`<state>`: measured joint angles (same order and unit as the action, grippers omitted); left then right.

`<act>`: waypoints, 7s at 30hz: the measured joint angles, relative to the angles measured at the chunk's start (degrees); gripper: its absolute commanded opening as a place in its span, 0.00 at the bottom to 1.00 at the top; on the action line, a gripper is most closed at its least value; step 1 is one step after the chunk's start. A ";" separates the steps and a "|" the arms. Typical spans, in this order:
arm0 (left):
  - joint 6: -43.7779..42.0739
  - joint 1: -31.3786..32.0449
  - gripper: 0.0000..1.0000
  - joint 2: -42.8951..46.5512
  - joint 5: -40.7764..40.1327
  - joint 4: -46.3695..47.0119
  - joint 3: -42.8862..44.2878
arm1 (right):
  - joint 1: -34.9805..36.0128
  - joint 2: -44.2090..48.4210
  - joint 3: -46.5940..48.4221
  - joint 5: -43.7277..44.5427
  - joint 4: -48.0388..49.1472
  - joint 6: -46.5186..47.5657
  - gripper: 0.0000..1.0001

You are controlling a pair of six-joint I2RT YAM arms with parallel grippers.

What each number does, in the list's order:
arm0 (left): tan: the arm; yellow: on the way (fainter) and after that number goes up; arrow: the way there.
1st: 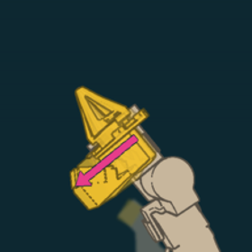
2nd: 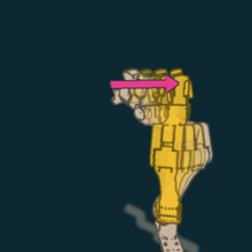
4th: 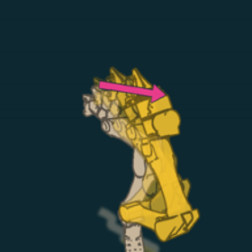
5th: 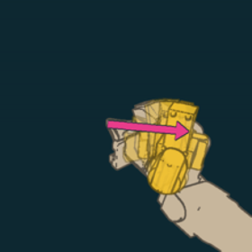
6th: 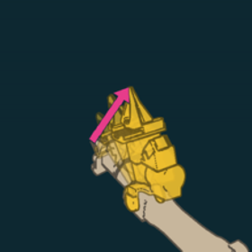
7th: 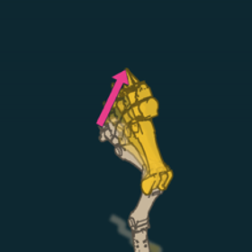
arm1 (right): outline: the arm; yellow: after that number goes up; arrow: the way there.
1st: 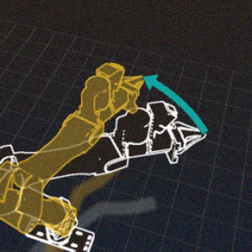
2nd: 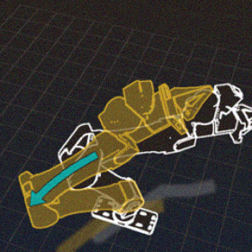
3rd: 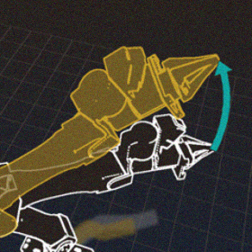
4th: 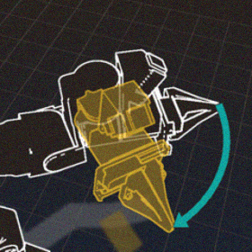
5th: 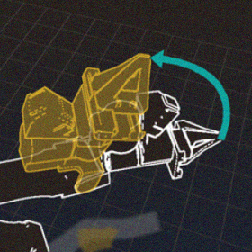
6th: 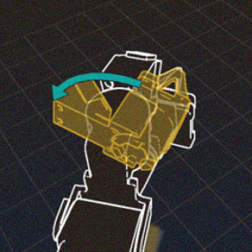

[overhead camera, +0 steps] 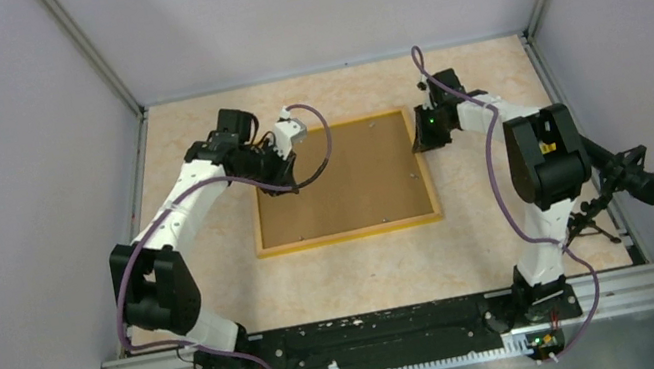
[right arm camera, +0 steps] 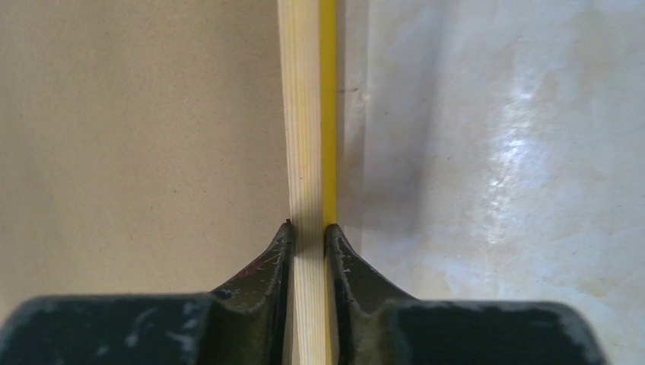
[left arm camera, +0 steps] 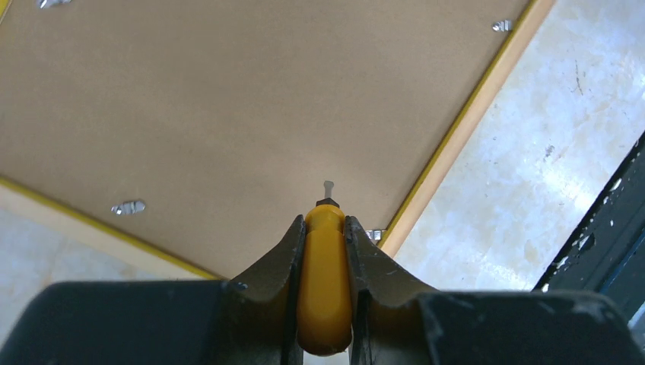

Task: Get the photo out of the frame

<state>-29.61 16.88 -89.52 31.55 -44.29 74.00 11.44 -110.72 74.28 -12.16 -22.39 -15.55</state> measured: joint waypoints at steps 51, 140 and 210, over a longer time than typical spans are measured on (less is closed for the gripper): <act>5.95 -13.11 0.00 4.02 1.81 -2.54 0.46 | 11.69 -36.89 60.76 -10.82 -20.50 41.86 0.55; 7.10 -7.93 0.00 -18.05 -20.44 8.72 13.55 | 4.09 6.99 -8.50 -19.23 -7.45 14.19 0.74; 16.33 -11.21 0.00 1.73 -14.75 32.76 -21.51 | 5.70 6.97 -8.66 -17.84 -7.87 17.97 0.64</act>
<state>-13.28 5.67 -87.79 16.80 -11.53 52.49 17.15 -103.74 65.63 -30.00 -30.26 2.42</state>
